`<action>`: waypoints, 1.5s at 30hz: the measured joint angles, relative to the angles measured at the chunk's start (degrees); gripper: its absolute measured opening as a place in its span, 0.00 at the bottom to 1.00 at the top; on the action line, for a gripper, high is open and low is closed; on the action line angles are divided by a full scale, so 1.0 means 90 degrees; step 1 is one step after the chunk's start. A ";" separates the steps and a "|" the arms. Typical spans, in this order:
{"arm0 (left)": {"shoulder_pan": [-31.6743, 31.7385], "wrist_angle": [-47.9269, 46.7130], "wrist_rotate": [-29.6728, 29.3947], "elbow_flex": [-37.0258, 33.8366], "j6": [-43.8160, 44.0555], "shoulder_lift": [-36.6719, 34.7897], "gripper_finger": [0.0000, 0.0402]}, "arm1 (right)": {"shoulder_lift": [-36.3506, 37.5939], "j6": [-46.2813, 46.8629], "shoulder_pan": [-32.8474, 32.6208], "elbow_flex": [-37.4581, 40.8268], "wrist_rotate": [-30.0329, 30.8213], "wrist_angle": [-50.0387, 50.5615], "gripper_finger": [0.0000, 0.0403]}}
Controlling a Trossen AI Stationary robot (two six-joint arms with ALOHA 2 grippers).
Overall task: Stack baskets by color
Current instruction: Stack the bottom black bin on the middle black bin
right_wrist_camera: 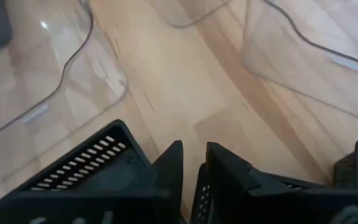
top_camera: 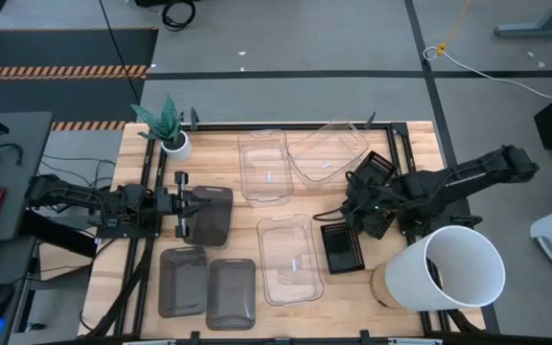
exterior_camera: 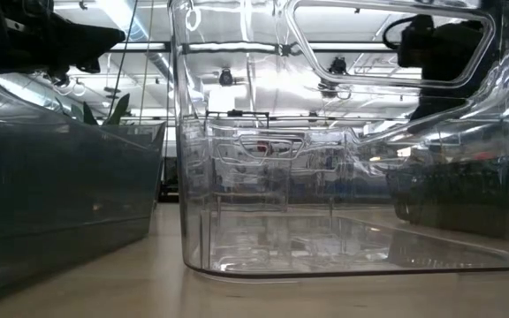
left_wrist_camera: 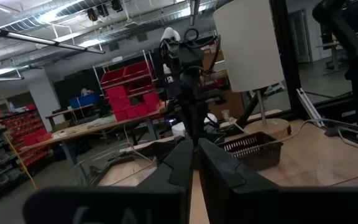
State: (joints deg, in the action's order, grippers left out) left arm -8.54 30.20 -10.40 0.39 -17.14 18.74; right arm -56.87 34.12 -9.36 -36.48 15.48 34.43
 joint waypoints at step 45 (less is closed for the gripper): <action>0.0000 0.0002 0.0001 0.0001 0.0001 0.0000 0.08 | -0.2901 -0.1441 -0.0297 -0.1693 -0.1086 0.0795 0.57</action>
State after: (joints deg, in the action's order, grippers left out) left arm -8.53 30.22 -10.39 0.40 -17.13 18.74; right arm -82.98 21.15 -12.04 -51.72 5.70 41.58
